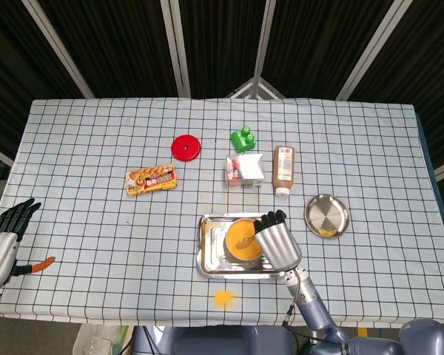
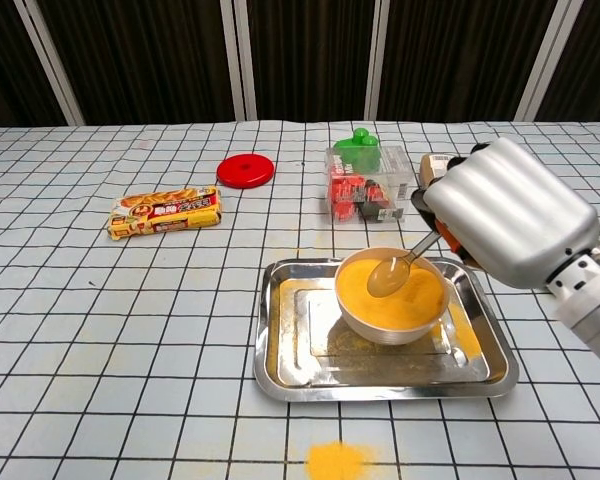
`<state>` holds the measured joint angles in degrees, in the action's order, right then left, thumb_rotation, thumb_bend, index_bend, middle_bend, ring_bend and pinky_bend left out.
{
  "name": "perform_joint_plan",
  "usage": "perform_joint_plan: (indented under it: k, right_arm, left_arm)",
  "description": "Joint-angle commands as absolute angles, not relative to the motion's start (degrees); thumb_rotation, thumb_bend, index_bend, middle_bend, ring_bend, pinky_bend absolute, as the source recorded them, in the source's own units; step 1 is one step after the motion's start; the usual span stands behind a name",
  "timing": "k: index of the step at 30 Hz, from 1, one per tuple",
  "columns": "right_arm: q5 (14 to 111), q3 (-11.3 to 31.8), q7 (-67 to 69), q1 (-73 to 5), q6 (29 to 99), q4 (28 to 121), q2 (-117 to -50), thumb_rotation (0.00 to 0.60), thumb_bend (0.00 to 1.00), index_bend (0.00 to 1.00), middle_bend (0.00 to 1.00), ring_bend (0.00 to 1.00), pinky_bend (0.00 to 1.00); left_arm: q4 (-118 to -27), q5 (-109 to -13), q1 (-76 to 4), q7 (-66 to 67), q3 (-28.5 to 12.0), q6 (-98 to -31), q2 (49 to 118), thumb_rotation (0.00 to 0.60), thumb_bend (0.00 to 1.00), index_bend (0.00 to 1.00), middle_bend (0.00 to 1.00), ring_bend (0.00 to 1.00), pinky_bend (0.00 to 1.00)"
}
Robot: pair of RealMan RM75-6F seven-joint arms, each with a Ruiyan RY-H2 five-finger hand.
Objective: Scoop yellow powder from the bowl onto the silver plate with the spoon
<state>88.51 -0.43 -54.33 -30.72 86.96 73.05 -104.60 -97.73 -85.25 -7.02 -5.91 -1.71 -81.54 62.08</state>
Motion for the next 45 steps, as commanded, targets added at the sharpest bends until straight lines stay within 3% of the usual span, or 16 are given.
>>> perform_joint_plan:
  k: [1,27,45]
  right_arm:
    - [89.5,-0.8,-51.9,-29.9,86.7,70.2,-104.7,0.6,0.68,0.79,0.59,0.5,0.5]
    - [95.9,-1.5,-47.1,-27.5,86.3,62.0,-105.6,0.6,0.68,0.79,0.59,0.5,0.5]
    - [95.8,2.8,-43.3,-29.4,83.9,55.9,-109.1,0.6,0.68,0.79,0.59,0.5,0.5]
  left_arm:
    - [-97.7,-85.2,-7.0,-5.7,-1.7,-81.5,62.1,0.6,0.0,0.0,0.0,0.0,0.0]
    - [-98.0,-84.9,-7.0,-4.8,-1.6,-81.2,62.4,0.6,0.0,0.0,0.0,0.0,0.0]
    - [-98.1,-84.3,-7.1,-4.7,-1.8,-80.9,62.4,0.6,0.0,0.0,0.0,0.0,0.0]
